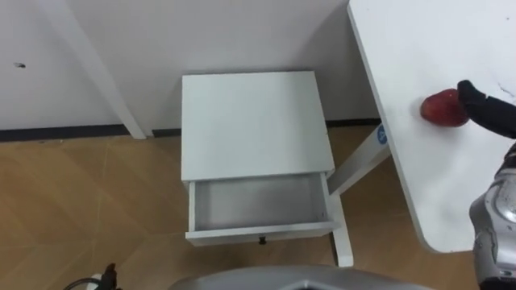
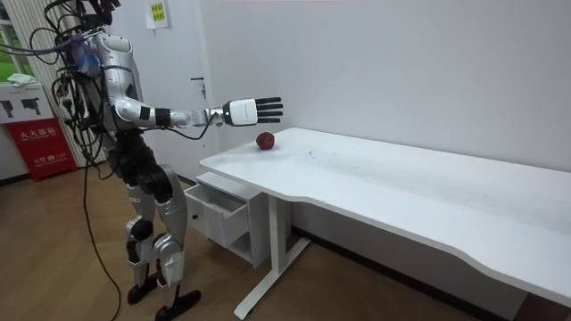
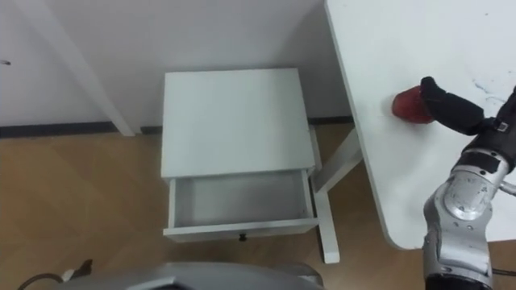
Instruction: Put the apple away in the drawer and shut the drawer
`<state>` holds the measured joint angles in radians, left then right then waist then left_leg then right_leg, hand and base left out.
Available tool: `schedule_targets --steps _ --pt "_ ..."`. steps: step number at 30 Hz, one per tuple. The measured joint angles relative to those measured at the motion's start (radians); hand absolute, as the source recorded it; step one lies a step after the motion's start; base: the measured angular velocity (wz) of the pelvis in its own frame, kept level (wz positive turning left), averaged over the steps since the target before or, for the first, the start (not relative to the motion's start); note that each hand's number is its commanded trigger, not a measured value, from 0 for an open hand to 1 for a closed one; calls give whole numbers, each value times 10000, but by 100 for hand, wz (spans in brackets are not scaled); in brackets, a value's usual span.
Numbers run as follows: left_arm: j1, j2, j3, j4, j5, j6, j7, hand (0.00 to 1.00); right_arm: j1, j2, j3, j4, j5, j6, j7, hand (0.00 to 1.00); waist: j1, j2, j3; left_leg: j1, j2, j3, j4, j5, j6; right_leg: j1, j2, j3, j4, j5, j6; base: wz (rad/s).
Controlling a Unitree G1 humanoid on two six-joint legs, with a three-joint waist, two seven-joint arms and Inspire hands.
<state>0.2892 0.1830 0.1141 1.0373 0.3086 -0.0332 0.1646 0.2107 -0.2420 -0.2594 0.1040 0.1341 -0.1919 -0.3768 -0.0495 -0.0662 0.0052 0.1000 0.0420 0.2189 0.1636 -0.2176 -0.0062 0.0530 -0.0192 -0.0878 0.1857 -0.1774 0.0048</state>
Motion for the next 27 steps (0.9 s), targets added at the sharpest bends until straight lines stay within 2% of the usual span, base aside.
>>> schedule_targets --steps 10,17,24,27 --pt "-33 83 46 -53 -19 -53 4 0 -57 -411 -2 540 -703 27 755 0 7 -19 -21 -1 2 -25 5 0 0 -9 -5 -38 -5 5 -2 1" --pt "-38 187 42 -26 -20 -170 21 0 -62 -444 -1 551 -845 53 972 0 16 -50 -13 15 4 -22 5 0 0 -7 -3 -31 11 12 -6 0" --pt "-26 224 2 155 -12 -193 90 0 -181 -480 41 729 -1091 50 1363 0 56 -125 51 -14 3 -29 3 0 0 9 6 -5 5 32 -3 0" --pt "-16 224 9 281 38 -144 67 0 -285 -519 44 1245 -1734 139 1752 0 91 -218 33 -38 3 -37 -10 -1 0 -15 4 -18 12 32 -3 0"
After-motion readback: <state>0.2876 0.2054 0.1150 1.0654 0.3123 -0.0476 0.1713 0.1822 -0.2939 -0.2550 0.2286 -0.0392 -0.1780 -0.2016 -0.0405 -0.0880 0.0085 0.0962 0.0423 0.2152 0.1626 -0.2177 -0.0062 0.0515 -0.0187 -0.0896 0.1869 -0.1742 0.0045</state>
